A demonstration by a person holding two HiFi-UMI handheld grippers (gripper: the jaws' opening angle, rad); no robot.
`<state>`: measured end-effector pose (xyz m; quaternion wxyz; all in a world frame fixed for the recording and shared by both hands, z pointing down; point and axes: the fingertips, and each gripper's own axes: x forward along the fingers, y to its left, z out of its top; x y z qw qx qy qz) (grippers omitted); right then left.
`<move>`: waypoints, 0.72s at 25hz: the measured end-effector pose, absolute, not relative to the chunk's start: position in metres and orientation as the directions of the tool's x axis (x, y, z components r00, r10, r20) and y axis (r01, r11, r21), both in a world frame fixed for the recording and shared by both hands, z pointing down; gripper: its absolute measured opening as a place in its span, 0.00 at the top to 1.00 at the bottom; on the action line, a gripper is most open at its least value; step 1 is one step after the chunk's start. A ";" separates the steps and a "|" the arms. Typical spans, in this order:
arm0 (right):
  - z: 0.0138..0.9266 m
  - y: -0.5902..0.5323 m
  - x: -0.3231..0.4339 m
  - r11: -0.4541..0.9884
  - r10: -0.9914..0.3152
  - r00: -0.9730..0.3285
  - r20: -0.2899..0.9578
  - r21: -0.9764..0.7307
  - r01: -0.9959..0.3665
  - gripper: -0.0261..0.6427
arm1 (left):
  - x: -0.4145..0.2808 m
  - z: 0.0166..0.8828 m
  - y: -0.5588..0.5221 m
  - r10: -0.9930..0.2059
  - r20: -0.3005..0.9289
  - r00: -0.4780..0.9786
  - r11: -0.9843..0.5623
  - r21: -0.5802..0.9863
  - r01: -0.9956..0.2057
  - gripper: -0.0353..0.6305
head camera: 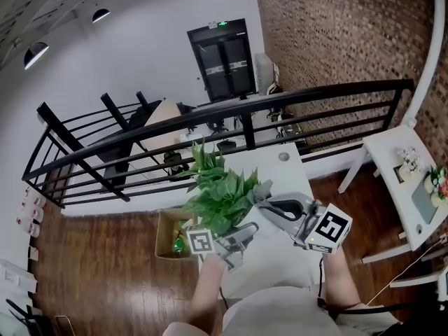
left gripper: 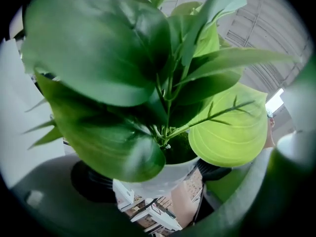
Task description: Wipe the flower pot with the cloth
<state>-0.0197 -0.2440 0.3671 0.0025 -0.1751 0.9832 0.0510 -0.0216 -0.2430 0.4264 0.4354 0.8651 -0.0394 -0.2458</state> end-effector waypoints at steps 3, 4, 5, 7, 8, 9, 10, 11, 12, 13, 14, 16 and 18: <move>0.371 -0.262 -0.015 0.939 -0.341 -0.939 -0.053 -0.073 -0.337 0.94 | -0.031 0.421 -0.231 -0.251 -0.403 0.880 -0.619 0.766 0.175 0.16; 0.372 -0.264 -0.017 0.942 -0.318 -0.946 -0.068 -0.133 -0.308 0.94 | -0.035 0.418 -0.226 -0.236 -0.408 0.882 -0.621 0.762 0.186 0.16; 0.375 -0.267 -0.017 0.941 -0.301 -0.950 -0.080 -0.188 -0.282 0.94 | -0.036 0.417 -0.222 -0.221 -0.414 0.883 -0.623 0.757 0.199 0.16; 0.389 -0.276 -0.011 0.924 -0.297 -0.952 -0.077 -0.273 -0.266 0.94 | -0.033 0.413 -0.217 -0.194 -0.445 0.874 -0.622 0.745 0.241 0.16; 0.398 -0.279 -0.009 0.914 -0.299 -0.952 -0.068 -0.307 -0.265 0.94 | -0.031 0.409 -0.214 -0.184 -0.468 0.864 -0.621 0.737 0.266 0.16; 0.405 -0.281 -0.010 0.904 -0.296 -0.953 -0.064 -0.341 -0.258 0.94 | -0.032 0.404 -0.212 -0.177 -0.489 0.854 -0.621 0.729 0.288 0.16; 0.410 -0.282 -0.013 0.893 -0.287 -0.955 -0.070 -0.380 -0.240 0.94 | -0.035 0.400 -0.211 -0.173 -0.504 0.846 -0.622 0.722 0.303 0.16; 0.414 -0.282 -0.015 0.882 -0.273 -0.958 -0.085 -0.421 -0.214 0.94 | -0.037 0.396 -0.211 -0.171 -0.515 0.840 -0.623 0.717 0.312 0.16; 0.417 -0.282 -0.017 0.869 -0.259 -0.960 -0.104 -0.459 -0.185 0.94 | -0.039 0.392 -0.211 -0.171 -0.522 0.835 -0.624 0.714 0.319 0.16; 0.418 -0.282 -0.017 0.858 -0.251 -0.960 -0.126 -0.488 -0.160 0.94 | -0.040 0.390 -0.211 -0.174 -0.528 0.832 -0.623 0.713 0.322 0.16; 0.417 -0.281 -0.015 0.851 -0.251 -0.956 -0.154 -0.506 -0.142 0.94 | -0.041 0.389 -0.212 -0.179 -0.530 0.829 -0.624 0.713 0.321 0.16; 0.405 -0.279 -0.003 0.855 -0.264 -0.938 -0.225 -0.504 -0.120 0.94 | -0.042 0.390 -0.214 -0.195 -0.527 0.827 -0.626 0.716 0.309 0.16; 0.384 -0.270 0.014 0.887 -0.262 -0.924 -0.280 -0.447 -0.117 0.94 | -0.042 0.394 -0.218 -0.216 -0.521 0.826 -0.629 0.721 0.291 0.16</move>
